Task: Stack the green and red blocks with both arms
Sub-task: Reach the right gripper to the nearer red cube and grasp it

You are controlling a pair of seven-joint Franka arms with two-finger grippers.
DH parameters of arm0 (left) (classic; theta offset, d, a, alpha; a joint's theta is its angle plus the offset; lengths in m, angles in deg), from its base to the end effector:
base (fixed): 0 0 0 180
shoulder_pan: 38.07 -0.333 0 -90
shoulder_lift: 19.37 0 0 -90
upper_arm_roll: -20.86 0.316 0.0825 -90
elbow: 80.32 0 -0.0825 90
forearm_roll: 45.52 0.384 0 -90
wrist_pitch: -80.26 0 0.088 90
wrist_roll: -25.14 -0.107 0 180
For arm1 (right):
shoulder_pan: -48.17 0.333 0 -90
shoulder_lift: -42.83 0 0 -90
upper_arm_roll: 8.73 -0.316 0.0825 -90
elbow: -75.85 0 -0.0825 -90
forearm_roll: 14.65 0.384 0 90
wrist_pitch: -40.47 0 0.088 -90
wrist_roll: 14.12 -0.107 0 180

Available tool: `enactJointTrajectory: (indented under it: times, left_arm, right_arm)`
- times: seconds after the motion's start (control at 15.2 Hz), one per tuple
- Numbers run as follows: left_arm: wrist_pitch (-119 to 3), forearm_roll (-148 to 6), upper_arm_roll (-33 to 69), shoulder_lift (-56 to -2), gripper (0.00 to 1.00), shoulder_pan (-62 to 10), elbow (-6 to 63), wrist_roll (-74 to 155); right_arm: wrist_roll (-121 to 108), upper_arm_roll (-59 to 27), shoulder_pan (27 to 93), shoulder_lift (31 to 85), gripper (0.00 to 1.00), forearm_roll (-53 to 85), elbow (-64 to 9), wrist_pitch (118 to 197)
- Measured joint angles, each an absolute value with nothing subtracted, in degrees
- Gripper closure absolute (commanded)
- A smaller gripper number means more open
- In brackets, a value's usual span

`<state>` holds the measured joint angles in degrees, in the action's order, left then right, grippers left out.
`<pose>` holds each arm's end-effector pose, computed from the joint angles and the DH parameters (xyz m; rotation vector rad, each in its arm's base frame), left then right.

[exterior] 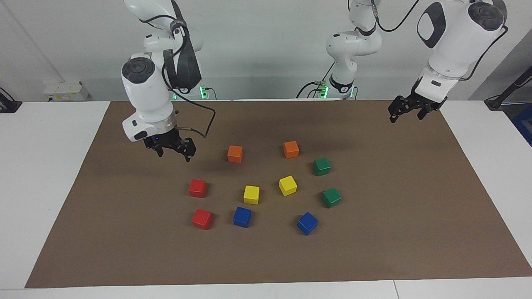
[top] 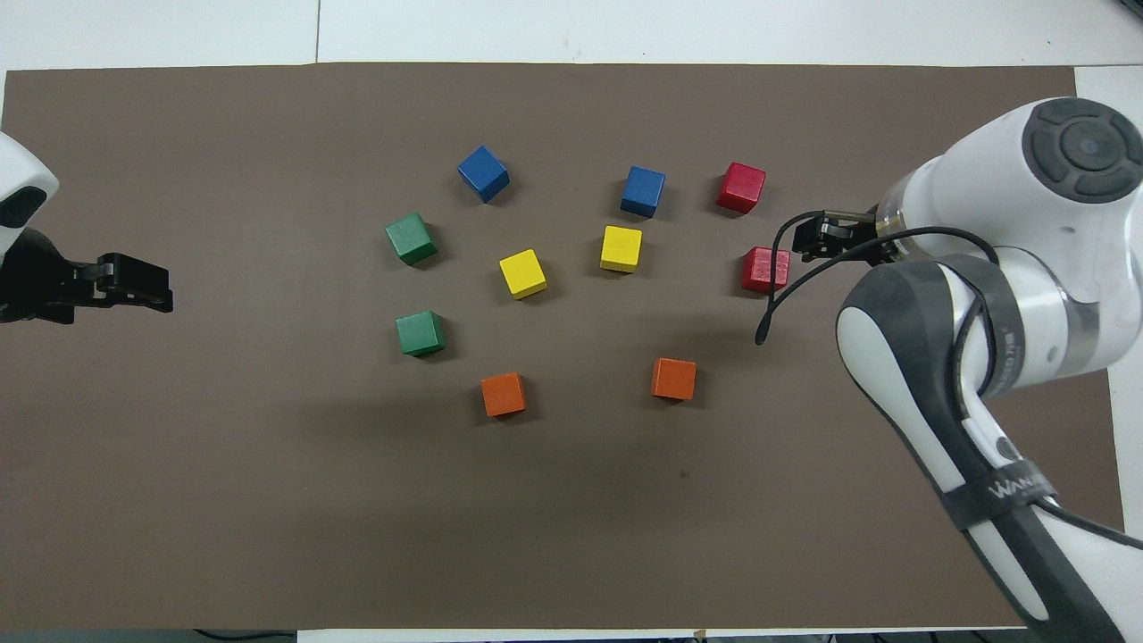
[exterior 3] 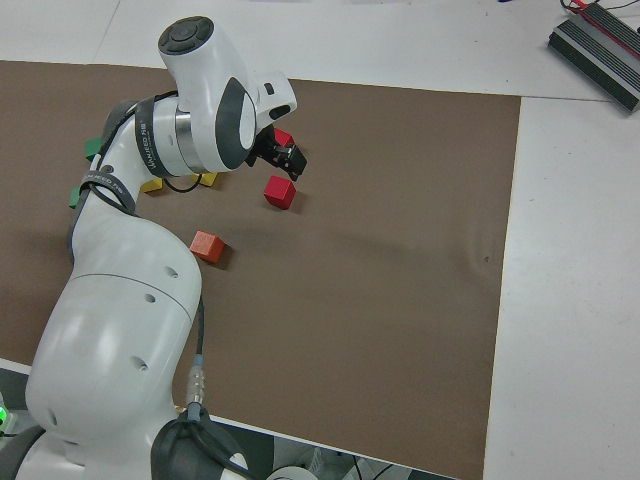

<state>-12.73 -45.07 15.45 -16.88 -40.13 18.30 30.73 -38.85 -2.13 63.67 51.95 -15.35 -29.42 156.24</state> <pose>0.5404 -0.0318 0.5815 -3.1237 -0.0604 0.0842 0.5981 0.0959 0.4443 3.0922 -0.4191 0.0507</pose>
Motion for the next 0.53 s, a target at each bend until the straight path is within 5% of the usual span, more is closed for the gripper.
enactJointTrajectory:
  times: [0.53]
  left_arm:
    - [-12.73, -45.07, 15.45, -16.88, 0.0, -40.13, 18.3, 30.73]
  right_arm:
    - [-43.76, -2.2, 66.73, 61.52, 0.0, -12.57, -29.47, 166.87]
